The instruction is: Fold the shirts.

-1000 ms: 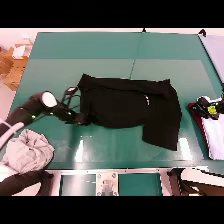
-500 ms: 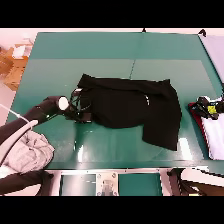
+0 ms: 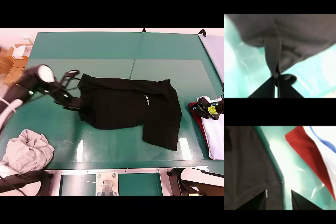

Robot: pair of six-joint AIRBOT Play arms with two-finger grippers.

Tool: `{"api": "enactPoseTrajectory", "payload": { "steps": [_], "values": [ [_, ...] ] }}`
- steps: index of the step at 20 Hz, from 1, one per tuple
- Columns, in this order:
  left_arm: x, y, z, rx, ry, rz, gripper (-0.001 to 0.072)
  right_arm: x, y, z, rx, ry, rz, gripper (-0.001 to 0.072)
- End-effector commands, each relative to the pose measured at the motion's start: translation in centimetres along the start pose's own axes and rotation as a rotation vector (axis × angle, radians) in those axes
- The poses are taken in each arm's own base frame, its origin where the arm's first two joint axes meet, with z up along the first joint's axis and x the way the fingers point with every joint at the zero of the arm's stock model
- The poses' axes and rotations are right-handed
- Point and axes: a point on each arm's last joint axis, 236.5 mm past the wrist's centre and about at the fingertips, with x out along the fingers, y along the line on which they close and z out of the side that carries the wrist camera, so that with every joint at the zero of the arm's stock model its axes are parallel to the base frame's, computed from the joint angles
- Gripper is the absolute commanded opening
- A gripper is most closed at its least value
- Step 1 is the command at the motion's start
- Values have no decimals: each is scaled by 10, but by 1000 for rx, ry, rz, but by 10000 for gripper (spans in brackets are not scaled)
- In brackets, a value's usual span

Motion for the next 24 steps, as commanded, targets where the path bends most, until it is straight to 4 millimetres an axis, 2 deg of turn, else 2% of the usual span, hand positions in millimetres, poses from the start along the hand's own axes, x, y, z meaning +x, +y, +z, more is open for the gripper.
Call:
{"api": "enactPoseTrajectory", "payload": {
  "steps": [1,3,4,7,9,10,11,12,15,17,19,21,24],
  "values": [
    [-36,13,-19,42,22,-168,22,0,-8,-2,-14,10,-32,355],
    [-43,28,-23,52,-13,-218,22,0,-7,-6,-13,24,-30,356],
    [-40,34,-31,75,-12,-246,22,1,-7,-8,-12,32,-28,356],
    [-10,49,-58,58,9,-307,23,6,-9,-18,-2,58,-26,356],
    [15,58,-66,12,1,-289,27,11,-10,-25,6,77,-24,358],
    [22,61,-68,-5,0,-282,254,13,-11,-29,10,85,-23,364],
    [25,63,-71,-7,8,-273,558,14,-12,-30,13,90,-24,398],
    [25,65,-74,-5,20,-262,677,13,-13,-31,16,94,-22,416],
    [28,80,-89,-39,85,-197,680,11,-16,-34,29,104,-20,417],
    [28,82,-93,-85,109,-186,681,10,-19,-33,41,99,-20,416],
    [27,71,-92,-116,111,-227,681,9,-23,-30,50,85,-23,416],
    [32,51,-85,-131,79,-303,680,9,-24,-27,53,72,-24,416],
    [59,37,-96,-113,115,-296,681,13,-25,-29,59,87,-22,416]
  ]
}}
